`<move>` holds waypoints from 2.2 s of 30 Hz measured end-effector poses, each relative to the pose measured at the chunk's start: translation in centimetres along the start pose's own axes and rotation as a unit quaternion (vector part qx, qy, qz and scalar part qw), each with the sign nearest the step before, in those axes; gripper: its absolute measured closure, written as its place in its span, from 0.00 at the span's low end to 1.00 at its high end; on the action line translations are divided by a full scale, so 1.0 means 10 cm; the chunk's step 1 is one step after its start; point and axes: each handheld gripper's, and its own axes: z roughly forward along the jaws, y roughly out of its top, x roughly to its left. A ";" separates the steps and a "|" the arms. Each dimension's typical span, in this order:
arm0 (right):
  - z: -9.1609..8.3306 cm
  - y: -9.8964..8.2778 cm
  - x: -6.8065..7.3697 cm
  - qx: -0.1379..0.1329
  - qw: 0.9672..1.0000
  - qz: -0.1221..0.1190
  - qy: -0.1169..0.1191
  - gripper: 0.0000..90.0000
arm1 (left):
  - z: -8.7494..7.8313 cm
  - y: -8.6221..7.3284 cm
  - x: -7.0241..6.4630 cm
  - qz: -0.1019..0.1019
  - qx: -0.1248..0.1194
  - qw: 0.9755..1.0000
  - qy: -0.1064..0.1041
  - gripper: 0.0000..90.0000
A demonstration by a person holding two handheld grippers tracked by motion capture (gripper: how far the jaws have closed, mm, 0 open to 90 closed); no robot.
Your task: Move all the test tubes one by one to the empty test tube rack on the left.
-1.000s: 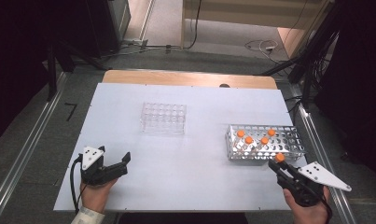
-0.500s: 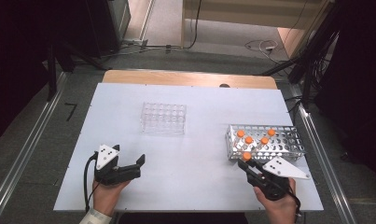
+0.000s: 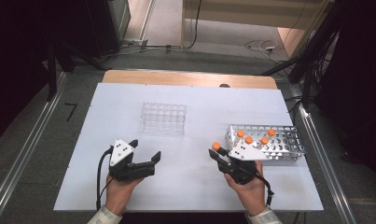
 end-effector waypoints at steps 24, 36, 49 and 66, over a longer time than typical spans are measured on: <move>0.63 0.16 0.30 0.016 0.999 -0.026 0.037 0.80 | 0.41 0.34 -0.37 0.031 0.006 0.992 -0.124 0.42; 0.65 0.19 0.34 0.013 0.999 -0.027 0.044 0.80 | 0.52 0.34 -0.44 0.070 0.005 0.990 -0.123 0.65; 0.64 0.20 0.35 0.012 0.999 -0.028 0.044 0.80 | 0.56 0.37 -0.46 0.072 0.011 0.988 -0.137 0.78; 0.20 0.10 0.29 -0.002 0.999 -0.019 0.044 0.42 | 0.56 0.65 -0.31 0.053 -0.002 0.991 -0.120 0.78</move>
